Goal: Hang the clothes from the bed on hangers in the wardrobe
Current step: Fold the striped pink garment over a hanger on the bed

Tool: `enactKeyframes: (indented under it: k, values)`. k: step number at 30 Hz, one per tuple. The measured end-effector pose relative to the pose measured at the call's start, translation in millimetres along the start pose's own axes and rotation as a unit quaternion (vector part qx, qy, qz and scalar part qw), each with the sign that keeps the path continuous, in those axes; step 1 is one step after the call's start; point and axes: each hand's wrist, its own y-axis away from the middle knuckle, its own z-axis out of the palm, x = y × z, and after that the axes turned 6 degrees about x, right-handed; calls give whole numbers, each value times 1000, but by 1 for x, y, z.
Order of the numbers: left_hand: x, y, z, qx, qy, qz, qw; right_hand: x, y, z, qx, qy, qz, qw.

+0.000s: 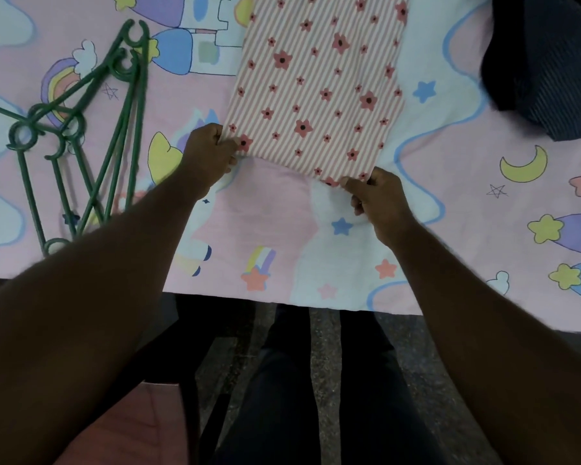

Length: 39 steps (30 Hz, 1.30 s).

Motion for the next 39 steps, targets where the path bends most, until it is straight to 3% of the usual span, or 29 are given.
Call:
enactKeyframes:
  k: [5, 9, 12, 14, 17, 19, 22, 24, 29, 33, 37, 39]
  values:
    - [22, 20, -15, 32, 97, 21, 995, -28, 17, -5, 49, -114, -24, 992]
    - [86, 45, -49, -3, 157, 43, 987, -102, 41, -23, 100, -165, -97, 976]
    - [159, 73, -85, -29, 135, 107, 985, -177, 66, -52, 93, -173, -194, 961]
    - [208, 93, -105, 4, 40, 209, 977, -226, 85, -73, 88, -161, -266, 946]
    - [260, 124, -121, 116, -145, 342, 921, -278, 104, -106, 101, -137, -325, 930]
    - [286, 147, -125, 155, -207, 397, 881, -305, 111, -128, 123, -128, -348, 920]
    - [311, 184, -120, 167, -174, 482, 842, -336, 123, -161, 145, -129, -374, 907]
    - [326, 213, -116, 157, -110, 509, 839, -357, 133, -181, 147, -132, -392, 899]
    - [337, 265, -110, 47, 53, 427, 901, -412, 152, -188, 145, -106, -407, 896]
    - [299, 261, -118, 40, 166, 333, 927, -436, 147, -129, 95, -59, -414, 903]
    - [197, 222, -117, 82, 264, 153, 949, -407, 116, -15, 46, -23, -371, 927]
    - [116, 191, -109, 113, 280, 35, 953, -361, 98, 49, 19, 58, -379, 924]
